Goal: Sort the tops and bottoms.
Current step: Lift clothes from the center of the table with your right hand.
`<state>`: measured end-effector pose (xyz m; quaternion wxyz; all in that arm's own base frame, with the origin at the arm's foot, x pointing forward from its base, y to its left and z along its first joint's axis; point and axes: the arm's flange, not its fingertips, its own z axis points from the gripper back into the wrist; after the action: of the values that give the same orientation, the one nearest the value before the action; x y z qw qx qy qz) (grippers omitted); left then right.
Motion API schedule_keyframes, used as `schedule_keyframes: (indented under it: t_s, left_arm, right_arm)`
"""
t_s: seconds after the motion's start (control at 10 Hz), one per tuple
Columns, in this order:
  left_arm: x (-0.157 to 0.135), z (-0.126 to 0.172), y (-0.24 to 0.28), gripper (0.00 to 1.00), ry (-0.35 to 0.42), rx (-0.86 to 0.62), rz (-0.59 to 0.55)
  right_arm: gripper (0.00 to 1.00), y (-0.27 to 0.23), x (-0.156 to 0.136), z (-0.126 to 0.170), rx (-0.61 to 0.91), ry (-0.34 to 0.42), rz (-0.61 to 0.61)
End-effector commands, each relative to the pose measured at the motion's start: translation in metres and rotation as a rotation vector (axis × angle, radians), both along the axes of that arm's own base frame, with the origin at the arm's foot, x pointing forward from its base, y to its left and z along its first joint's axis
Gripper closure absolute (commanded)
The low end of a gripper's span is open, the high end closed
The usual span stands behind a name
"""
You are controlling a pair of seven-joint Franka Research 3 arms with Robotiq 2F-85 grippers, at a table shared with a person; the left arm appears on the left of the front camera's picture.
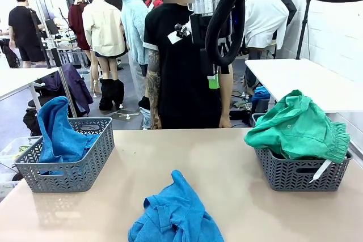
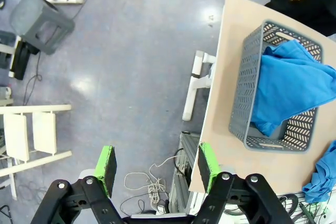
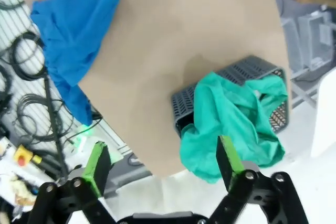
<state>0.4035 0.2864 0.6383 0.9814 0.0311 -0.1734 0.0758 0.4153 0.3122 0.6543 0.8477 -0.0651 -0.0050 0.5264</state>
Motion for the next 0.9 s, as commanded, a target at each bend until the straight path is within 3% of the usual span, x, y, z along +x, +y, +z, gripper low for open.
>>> schedule_keyframes:
  t_s: [0.0, 0.2, 0.4, 0.7, 0.8]
  left_arm:
    - [-0.003, -0.001, -0.001, 0.19, 0.006, 0.014, 0.012]
    - [-0.003, -0.001, -0.001, 0.19, 0.006, 0.014, 0.012]
    - [-0.003, -0.001, -0.001, 0.19, 0.006, 0.014, 0.012]
    - [-0.003, -0.001, -0.001, 0.19, 0.006, 0.014, 0.012]
    - [-0.003, -0.001, -0.001, 0.19, 0.006, 0.014, 0.012]
  right_arm:
    - [0.00, -0.014, 0.014, 0.014, -0.005, 0.026, -0.036]
    - [0.00, -0.014, 0.014, 0.014, -0.005, 0.026, -0.036]
    - [0.00, 0.001, 0.010, -0.006, 0.029, 0.009, -0.025]
    - [0.00, 0.048, -0.009, -0.090, 0.053, 0.054, 0.181]
    - [0.00, 0.057, -0.015, -0.117, 0.072, 0.046, 0.190]
